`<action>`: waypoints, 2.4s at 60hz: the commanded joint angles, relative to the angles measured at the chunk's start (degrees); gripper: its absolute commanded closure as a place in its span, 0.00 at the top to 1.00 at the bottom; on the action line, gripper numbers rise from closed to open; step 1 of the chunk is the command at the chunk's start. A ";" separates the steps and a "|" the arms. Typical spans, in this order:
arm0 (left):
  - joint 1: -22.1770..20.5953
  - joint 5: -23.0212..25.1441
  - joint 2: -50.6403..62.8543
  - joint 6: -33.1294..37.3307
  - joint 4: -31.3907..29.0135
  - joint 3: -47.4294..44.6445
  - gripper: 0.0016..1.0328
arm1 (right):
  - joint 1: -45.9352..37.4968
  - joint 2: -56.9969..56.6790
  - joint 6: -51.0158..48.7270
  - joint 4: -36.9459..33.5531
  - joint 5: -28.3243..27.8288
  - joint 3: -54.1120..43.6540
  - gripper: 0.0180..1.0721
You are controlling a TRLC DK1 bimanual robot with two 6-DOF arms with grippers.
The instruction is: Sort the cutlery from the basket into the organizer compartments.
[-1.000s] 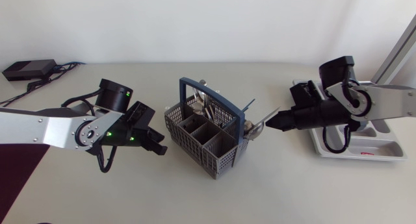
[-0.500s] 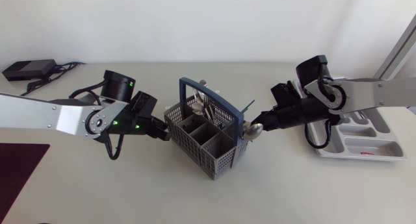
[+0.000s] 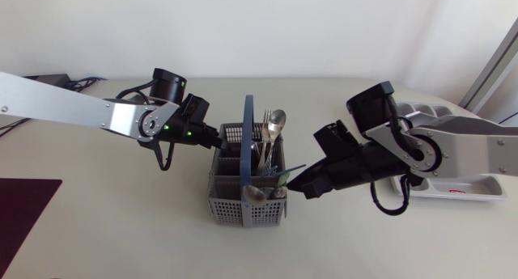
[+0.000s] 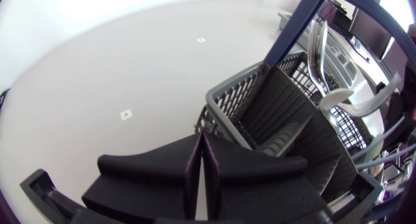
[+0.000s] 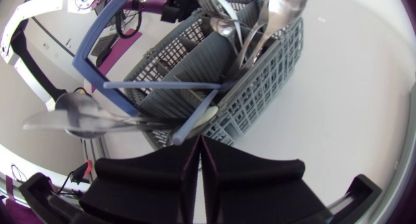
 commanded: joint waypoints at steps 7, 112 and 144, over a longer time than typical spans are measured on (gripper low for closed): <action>2.07 1.27 0.55 -0.08 -2.71 3.33 0.03 | -0.01 -4.86 1.49 -1.64 1.00 -3.12 0.08; -13.93 -4.44 -29.16 20.48 11.09 -41.06 0.03 | -11.00 43.66 10.63 -1.55 -3.83 46.80 0.09; -4.35 -4.44 -26.34 20.39 19.44 -40.35 0.03 | -9.94 37.94 10.01 -4.10 -5.24 39.07 0.09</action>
